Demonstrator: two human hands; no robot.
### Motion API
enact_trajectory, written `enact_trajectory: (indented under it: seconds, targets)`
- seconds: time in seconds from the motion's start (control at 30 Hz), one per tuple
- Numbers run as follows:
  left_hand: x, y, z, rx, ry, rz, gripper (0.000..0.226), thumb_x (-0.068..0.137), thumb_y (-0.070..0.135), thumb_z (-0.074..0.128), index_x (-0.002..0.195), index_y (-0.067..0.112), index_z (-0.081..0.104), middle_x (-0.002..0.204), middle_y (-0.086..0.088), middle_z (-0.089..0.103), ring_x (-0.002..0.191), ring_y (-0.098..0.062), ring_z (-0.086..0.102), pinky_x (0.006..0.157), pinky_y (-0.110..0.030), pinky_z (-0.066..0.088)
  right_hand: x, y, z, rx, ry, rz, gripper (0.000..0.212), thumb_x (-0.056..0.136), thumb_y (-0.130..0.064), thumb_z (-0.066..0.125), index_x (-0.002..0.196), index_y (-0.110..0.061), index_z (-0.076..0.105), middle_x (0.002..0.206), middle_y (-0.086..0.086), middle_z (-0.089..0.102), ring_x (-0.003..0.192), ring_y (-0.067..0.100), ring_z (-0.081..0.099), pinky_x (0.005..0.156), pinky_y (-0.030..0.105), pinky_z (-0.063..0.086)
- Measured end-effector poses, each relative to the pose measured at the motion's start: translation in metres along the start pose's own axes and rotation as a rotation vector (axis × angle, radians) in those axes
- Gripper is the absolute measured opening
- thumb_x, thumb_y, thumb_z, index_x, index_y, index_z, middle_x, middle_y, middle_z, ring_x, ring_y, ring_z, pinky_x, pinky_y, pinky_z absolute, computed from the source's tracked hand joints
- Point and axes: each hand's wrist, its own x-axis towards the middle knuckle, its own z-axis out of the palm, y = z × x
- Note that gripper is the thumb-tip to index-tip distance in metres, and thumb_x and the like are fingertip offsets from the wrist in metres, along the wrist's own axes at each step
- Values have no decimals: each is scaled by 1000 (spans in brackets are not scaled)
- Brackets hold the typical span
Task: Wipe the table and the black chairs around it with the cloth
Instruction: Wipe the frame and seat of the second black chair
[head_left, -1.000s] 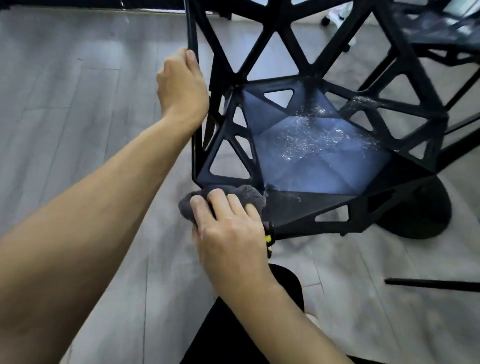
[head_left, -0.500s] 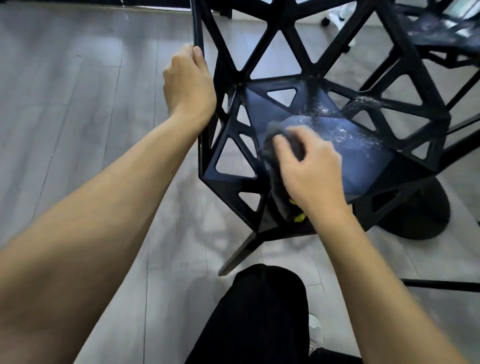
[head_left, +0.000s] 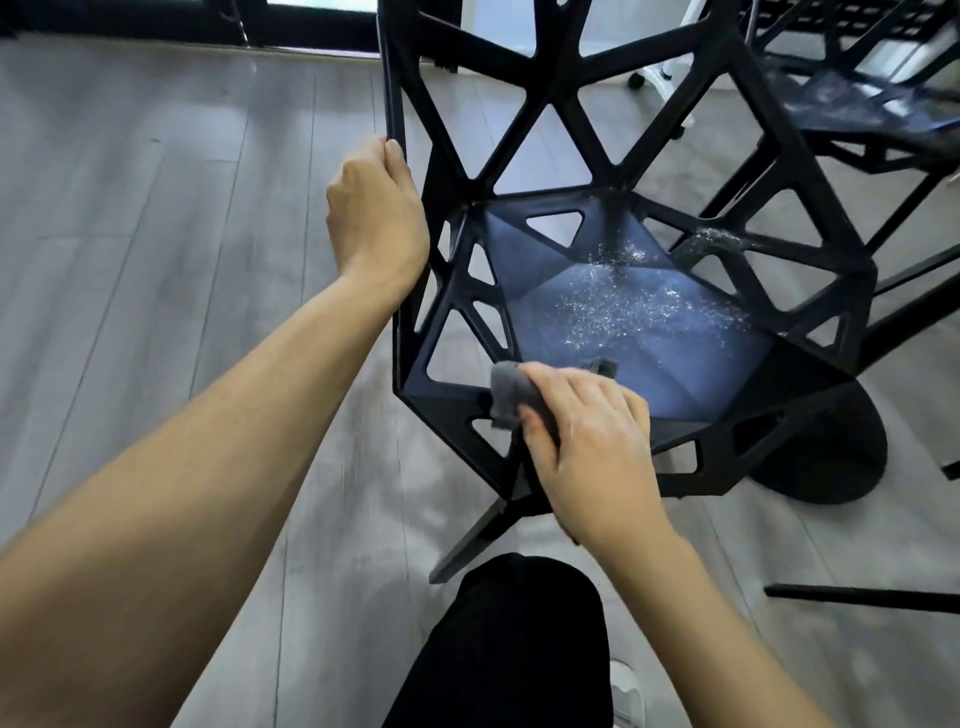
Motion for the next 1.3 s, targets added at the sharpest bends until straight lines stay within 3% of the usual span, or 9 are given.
enact_trajectory:
  seconds: [0.13, 0.4, 0.53, 0.63, 0.77, 0.87, 0.97, 1.1, 1.3]
  targets:
    - [1, 0, -1, 14, -7, 15, 38, 108, 28, 31, 92, 8, 60, 91, -5, 67, 84, -23, 59, 67, -36, 43, 51, 5, 19, -93, -57, 206, 26, 100, -40, 49, 121, -30, 60, 111, -4, 65, 109, 25, 58, 97, 41, 35]
    - [2, -3, -2, 50, 3, 52, 39, 107, 29, 30, 93, 10, 61, 94, -7, 68, 86, -27, 60, 71, -39, 42, 55, 37, 2, -36, -187, 112, 36, 98, -39, 50, 134, -40, 55, 131, -10, 62, 124, 19, 52, 107, 38, 33]
    - [-2, 9, -3, 175, 87, 153, 31, 105, 18, 38, 132, 11, 52, 124, -14, 55, 102, -32, 56, 81, -40, 43, 85, 112, -8, -200, -163, 407, 34, 101, -40, 43, 133, -32, 54, 134, 2, 61, 126, 28, 52, 108, 43, 32]
    - [-10, 18, -2, 278, 158, 337, 43, 99, 12, 49, 142, 10, 44, 133, -17, 49, 112, -35, 52, 93, -43, 42, 92, 101, 5, -186, -173, 320, 34, 100, -40, 44, 131, -31, 56, 133, 3, 63, 123, 29, 55, 107, 43, 35]
    - [-51, 24, 19, 570, -125, 660, 57, 86, 2, 56, 142, 5, 44, 147, -20, 42, 134, -41, 39, 113, -49, 28, 93, 41, 32, 44, -250, 8, 34, 99, -39, 47, 133, -37, 54, 135, -8, 61, 126, 21, 53, 111, 44, 33]
    - [-66, 11, 33, 792, -375, 531, 63, 98, 19, 43, 154, 2, 21, 161, -21, 22, 148, -39, 21, 122, -48, 13, 102, 48, 35, 83, -235, -55, 36, 96, -38, 49, 131, -38, 55, 133, -9, 63, 124, 20, 55, 109, 44, 38]
    - [-72, -3, 35, 1112, -486, 607, 64, 104, 34, 16, 156, -2, 9, 162, -23, 18, 151, -40, 12, 124, -50, -1, 124, 116, 27, -158, -139, 131, 33, 95, -36, 51, 126, -32, 60, 126, 5, 67, 116, 30, 60, 101, 43, 44]
    - [-74, -4, 36, 1146, -547, 607, 65, 104, 36, 11, 156, -3, 9, 163, -23, 17, 151, -40, 11, 124, -50, -2, 147, 168, 27, -187, -75, 376, 34, 100, -38, 44, 129, -26, 57, 133, 7, 62, 125, 31, 54, 115, 47, 27]
    - [-73, -2, 53, 1096, -615, 544, 70, 103, 31, 22, 155, -6, -5, 165, -22, 4, 154, -33, 5, 125, -43, 0, 149, 65, 66, 65, -203, -115, 41, 97, -39, 44, 136, -32, 55, 140, -4, 59, 129, 21, 52, 114, 43, 30]
